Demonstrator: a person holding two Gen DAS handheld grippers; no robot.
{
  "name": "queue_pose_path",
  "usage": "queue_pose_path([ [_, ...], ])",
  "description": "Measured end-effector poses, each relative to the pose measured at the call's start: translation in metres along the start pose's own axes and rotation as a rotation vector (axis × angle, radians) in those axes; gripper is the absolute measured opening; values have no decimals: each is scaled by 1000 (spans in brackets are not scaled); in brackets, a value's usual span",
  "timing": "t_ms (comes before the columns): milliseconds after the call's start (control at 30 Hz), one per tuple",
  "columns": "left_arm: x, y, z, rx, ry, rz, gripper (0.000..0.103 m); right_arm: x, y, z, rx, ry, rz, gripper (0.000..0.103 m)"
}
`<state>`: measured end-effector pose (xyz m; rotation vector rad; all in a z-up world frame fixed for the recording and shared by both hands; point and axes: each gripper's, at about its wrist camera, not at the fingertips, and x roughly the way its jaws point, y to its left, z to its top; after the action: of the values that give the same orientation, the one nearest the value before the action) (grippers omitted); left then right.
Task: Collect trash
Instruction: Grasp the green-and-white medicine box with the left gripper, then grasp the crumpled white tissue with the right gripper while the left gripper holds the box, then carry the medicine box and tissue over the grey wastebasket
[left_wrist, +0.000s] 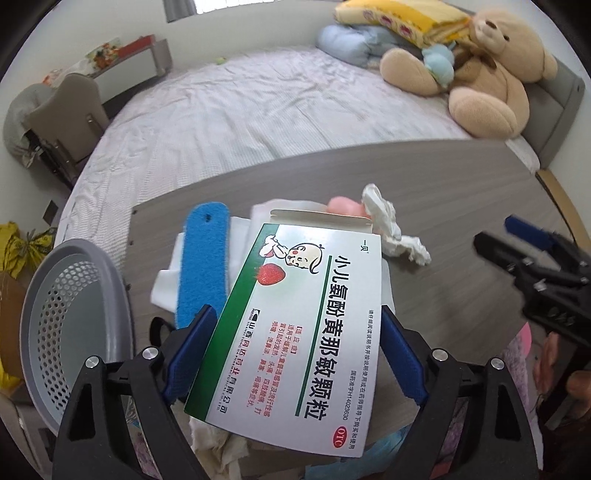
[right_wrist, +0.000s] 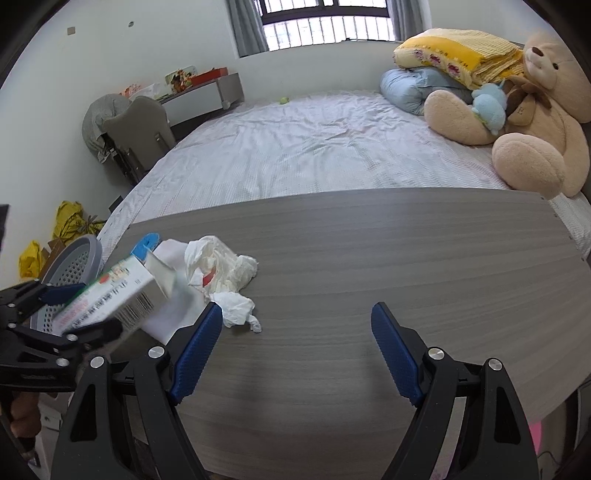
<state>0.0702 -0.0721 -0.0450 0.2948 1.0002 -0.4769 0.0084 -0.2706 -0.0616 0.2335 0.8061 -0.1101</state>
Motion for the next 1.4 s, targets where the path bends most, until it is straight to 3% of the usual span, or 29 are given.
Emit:
queue_pose_path([
  [333, -48, 34, -5, -151, -146, 89, 84, 49, 39, 10, -99, 58, 29, 79],
  [567, -55, 59, -19, -234, -167, 145, 84, 71, 55, 14, -132, 76, -8, 78],
  [767, -54, 77, -33, -293, -168, 170, 84, 80, 57, 13, -146, 109, -10, 51],
  [867, -58, 80, -37, -305, -179, 188, 84, 78, 57, 12, -153, 107, -10, 32],
  [933, -61, 85, -40, -318, -189, 195, 84, 73, 54, 11, -128, 99, 18, 27],
  [967, -62, 87, -42, -325, -192, 194, 84, 71, 51, 11, -108, 101, 31, 18],
  [1400, -74, 122, -67, -415, -223, 253, 84, 23, 55, 16, -68, 32, 39, 18],
])
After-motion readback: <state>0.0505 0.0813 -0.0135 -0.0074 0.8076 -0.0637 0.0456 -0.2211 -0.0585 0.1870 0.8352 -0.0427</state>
